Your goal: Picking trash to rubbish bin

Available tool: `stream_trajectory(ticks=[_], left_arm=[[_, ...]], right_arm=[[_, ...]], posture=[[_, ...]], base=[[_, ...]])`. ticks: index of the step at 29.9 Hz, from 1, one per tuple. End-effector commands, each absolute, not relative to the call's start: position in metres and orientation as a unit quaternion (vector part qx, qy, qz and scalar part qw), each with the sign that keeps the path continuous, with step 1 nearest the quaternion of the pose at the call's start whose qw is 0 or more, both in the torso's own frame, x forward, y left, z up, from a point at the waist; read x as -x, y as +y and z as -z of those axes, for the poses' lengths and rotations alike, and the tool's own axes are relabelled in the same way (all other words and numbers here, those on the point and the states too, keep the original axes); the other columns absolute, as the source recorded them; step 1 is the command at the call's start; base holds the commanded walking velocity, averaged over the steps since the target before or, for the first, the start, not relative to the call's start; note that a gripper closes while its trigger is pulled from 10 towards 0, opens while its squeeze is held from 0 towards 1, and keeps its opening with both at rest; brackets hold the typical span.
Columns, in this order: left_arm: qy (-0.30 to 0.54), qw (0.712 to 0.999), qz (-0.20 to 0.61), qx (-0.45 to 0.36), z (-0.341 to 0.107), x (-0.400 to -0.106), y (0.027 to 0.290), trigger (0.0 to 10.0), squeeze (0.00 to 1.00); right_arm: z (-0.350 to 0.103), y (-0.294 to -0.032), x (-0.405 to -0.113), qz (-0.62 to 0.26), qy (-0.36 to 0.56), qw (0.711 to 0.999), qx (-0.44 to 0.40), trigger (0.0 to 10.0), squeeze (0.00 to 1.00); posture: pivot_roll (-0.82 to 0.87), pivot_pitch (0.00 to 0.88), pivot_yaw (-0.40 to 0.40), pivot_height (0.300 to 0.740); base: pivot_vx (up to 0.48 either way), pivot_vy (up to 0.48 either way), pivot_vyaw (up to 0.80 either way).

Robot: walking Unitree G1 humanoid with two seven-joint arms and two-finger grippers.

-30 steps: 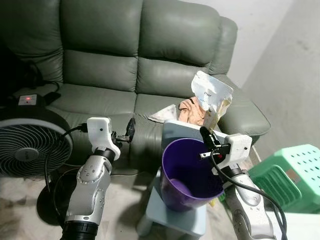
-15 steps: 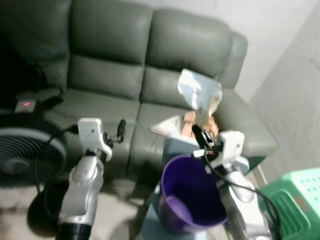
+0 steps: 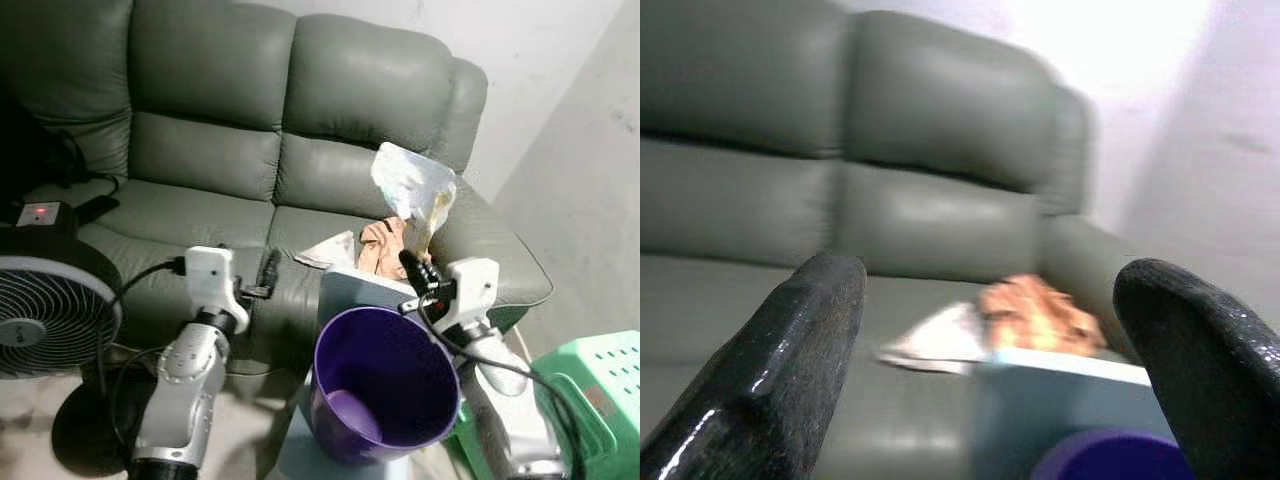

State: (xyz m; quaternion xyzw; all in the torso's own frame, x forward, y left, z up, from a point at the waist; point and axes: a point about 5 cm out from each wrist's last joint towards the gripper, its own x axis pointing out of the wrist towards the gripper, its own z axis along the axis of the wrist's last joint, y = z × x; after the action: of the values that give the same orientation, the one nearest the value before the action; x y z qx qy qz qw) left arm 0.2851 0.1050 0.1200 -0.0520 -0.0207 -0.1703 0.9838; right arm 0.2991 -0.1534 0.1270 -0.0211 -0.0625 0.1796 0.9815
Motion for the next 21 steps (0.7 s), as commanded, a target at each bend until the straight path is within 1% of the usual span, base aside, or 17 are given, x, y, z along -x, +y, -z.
stream_trajectory(ticks=[1,2,3,6,9,15,16,21], left_arm=[[-0.02,0.976,0.209,0.052,-0.121,-0.278,0.09,10.0,0.0],[-0.02,0.976,0.209,0.052,-0.121,-0.278,0.09,10.0,0.0],[-0.022,0.97,0.237,0.045,-0.12,-0.271,0.08,10.0,0.0],[-0.016,0.959,0.279,0.039,-0.115,-0.257,0.064,10.0,0.0],[-0.01,0.957,0.286,0.041,-0.113,-0.247,0.056,10.0,0.0],[0.006,0.957,0.286,0.041,-0.107,-0.227,0.051,10.0,0.0],[0.008,0.958,0.283,0.04,-0.107,-0.224,0.052,10.0,0.0],[0.006,0.958,0.284,0.029,-0.109,-0.22,0.052,10.0,0.0]], right_arm=[[-0.124,-0.163,-0.306,-0.168,-0.04,0.984,0.037,10.0,0.0],[-0.124,-0.163,-0.306,-0.168,-0.04,0.984,0.037,10.0,0.0],[-0.125,-0.166,-0.312,-0.166,-0.033,0.984,0.047,10.0,0.0],[-0.125,-0.168,-0.325,-0.172,-0.016,0.983,0.059,10.0,0.0],[-0.121,-0.171,-0.331,-0.17,-0.001,0.983,0.066,10.0,0.0],[-0.104,-0.172,-0.34,-0.181,0.045,0.978,0.089,10.0,0.0],[-0.099,-0.172,-0.34,-0.195,0.057,0.974,0.102,10.0,0.0],[-0.088,-0.173,-0.34,-0.22,0.087,0.963,0.129,10.0,0.0]], posture=[[0.06,0.0,-0.168,0.74],[0.06,0.0,-0.168,0.74],[0.06,0.0,-0.175,0.74],[0.07,0.0,-0.189,0.74],[0.07,0.0,-0.203,0.74],[0.09,0.002,-0.222,0.74],[0.1,0.02,-0.226,0.74],[0.1,0.043,-0.231,0.74]], base=[[0.0,0.0,0.0],[0.0,0.0,0.0],[0.0,0.0,0.0],[0.0,0.0,0.0],[0.0,0.0,0.0],[0.0,0.0,0.0],[0.0,0.0,0.0],[0.0,0.0,0.0]])
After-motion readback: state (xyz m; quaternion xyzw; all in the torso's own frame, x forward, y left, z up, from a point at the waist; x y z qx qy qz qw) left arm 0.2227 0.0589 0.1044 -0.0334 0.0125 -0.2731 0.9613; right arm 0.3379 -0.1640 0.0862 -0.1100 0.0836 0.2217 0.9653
